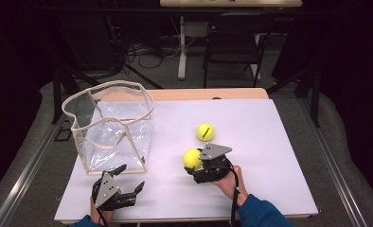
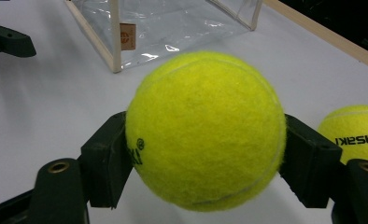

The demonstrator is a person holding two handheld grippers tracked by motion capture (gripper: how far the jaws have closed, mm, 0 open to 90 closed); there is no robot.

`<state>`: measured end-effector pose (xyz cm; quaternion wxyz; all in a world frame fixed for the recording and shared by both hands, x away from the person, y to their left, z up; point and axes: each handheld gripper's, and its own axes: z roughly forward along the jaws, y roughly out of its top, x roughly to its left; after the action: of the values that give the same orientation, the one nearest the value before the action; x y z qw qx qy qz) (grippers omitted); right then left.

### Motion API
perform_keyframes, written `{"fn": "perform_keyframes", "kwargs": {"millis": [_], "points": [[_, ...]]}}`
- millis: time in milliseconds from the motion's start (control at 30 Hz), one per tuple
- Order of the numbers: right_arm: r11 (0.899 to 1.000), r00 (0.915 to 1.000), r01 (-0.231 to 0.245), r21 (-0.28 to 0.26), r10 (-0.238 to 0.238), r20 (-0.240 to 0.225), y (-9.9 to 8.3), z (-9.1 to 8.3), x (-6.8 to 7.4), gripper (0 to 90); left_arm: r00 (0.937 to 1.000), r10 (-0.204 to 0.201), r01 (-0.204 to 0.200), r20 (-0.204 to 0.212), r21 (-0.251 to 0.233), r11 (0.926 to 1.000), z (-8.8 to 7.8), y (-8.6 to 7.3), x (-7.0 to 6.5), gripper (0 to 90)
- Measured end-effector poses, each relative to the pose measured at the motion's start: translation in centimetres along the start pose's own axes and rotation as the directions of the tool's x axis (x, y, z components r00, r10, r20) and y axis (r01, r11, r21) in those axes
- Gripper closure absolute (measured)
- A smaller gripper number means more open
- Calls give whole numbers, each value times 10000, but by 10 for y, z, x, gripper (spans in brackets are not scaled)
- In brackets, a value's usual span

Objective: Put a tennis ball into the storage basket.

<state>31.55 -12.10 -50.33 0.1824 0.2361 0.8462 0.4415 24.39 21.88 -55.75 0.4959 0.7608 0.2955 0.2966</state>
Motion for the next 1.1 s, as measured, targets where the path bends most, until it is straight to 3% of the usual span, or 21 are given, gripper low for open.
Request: {"fn": "perform_keyframes", "kwargs": {"millis": [1100], "points": [[9997, 9999, 69, -253, -66, 114, 11, 3, -1, 260, 9999, -86, 87, 106, -118, 9999, 0, -1, -1, 159]]}}
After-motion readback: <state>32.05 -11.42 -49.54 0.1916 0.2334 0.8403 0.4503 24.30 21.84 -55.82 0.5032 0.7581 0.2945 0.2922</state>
